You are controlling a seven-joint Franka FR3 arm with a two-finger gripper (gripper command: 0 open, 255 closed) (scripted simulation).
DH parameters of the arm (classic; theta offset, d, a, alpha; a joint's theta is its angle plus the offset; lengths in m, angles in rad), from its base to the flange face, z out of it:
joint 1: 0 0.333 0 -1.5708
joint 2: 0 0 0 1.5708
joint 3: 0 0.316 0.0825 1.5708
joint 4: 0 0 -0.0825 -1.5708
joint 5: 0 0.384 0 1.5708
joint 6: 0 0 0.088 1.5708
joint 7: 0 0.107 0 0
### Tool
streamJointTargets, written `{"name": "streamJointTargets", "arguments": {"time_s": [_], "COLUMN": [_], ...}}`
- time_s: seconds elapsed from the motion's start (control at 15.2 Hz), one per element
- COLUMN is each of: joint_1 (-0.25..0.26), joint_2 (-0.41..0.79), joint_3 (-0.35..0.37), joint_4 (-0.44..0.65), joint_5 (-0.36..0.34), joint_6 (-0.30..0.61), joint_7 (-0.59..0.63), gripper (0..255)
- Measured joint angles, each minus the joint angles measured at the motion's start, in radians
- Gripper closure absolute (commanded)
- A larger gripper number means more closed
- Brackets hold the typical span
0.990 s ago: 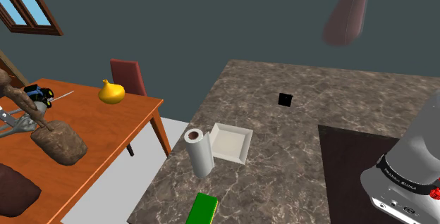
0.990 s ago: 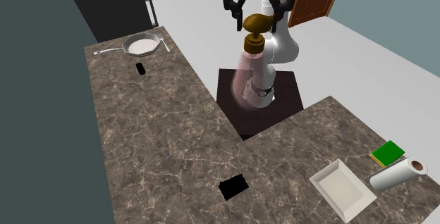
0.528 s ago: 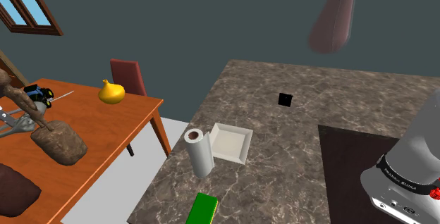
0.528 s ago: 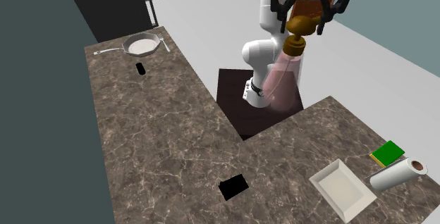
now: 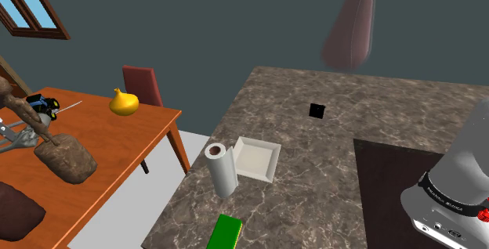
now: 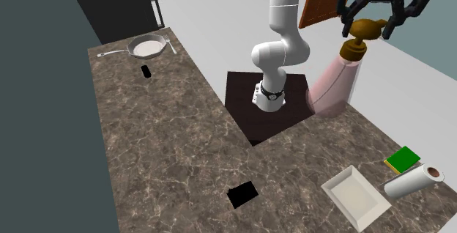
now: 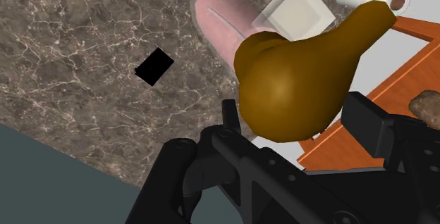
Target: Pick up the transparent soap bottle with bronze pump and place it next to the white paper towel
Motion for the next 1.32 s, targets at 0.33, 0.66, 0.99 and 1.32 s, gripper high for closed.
{"name": "streamJointTargets", "arguments": {"time_s": [0.33,0.66,0.99,1.32], "joint_1": [0.030,0.060,0.100,0.163], "joint_2": [0.029,0.107,0.213,0.368], "joint_3": [0.102,0.201,0.309,0.417], "joint_4": [0.024,0.110,0.217,0.387], "joint_5": [0.024,0.032,0.014,-0.050], "joint_6": [0.014,0.013,0.018,-0.002], "joint_7": [0.136,0.269,0.411,0.557], "gripper": [255,255,255,255]}}
